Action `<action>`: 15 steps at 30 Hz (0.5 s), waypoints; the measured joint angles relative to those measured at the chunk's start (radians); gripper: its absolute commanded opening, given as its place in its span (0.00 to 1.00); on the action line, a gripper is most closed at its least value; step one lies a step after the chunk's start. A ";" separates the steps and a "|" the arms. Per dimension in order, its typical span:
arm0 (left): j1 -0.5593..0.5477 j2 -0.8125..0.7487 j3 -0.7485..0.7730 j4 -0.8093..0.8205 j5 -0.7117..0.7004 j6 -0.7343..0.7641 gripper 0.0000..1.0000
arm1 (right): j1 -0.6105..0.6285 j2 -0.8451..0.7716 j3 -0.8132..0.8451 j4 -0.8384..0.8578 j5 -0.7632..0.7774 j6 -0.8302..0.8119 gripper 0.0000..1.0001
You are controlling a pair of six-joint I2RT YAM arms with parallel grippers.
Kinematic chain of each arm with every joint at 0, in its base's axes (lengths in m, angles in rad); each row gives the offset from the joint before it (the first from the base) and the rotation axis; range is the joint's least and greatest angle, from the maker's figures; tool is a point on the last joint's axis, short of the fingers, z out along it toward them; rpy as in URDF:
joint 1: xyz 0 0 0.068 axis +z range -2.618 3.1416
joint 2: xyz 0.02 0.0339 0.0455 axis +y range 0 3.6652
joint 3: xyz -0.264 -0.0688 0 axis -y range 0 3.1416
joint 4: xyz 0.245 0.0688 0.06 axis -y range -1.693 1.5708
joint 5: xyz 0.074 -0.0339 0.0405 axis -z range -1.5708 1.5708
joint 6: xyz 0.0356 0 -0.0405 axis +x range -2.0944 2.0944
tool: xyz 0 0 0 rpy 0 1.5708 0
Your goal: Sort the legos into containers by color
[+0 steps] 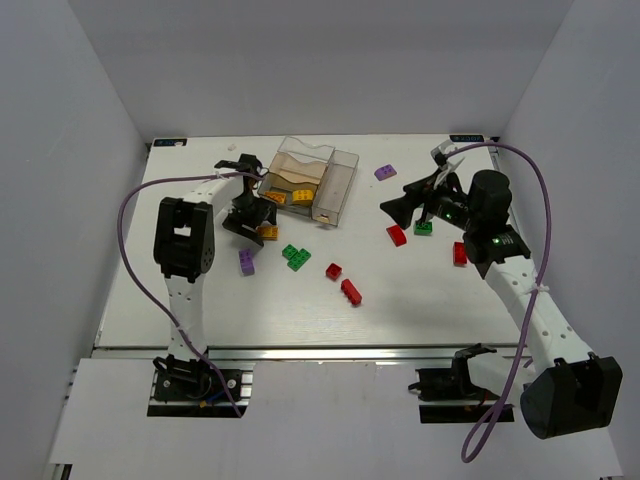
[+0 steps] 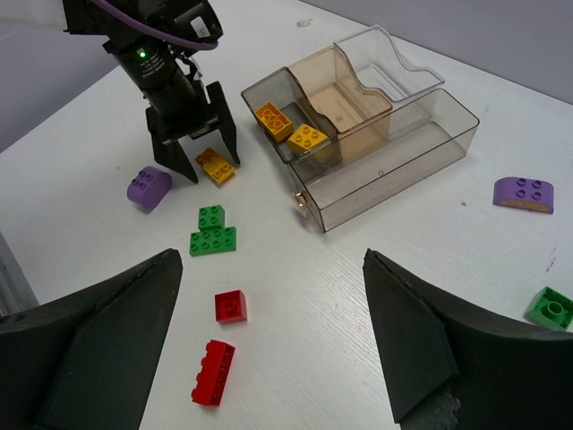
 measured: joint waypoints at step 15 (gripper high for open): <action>-0.001 -0.016 -0.030 0.036 0.032 0.034 0.00 | -0.048 0.000 -0.012 0.011 -0.021 0.022 0.85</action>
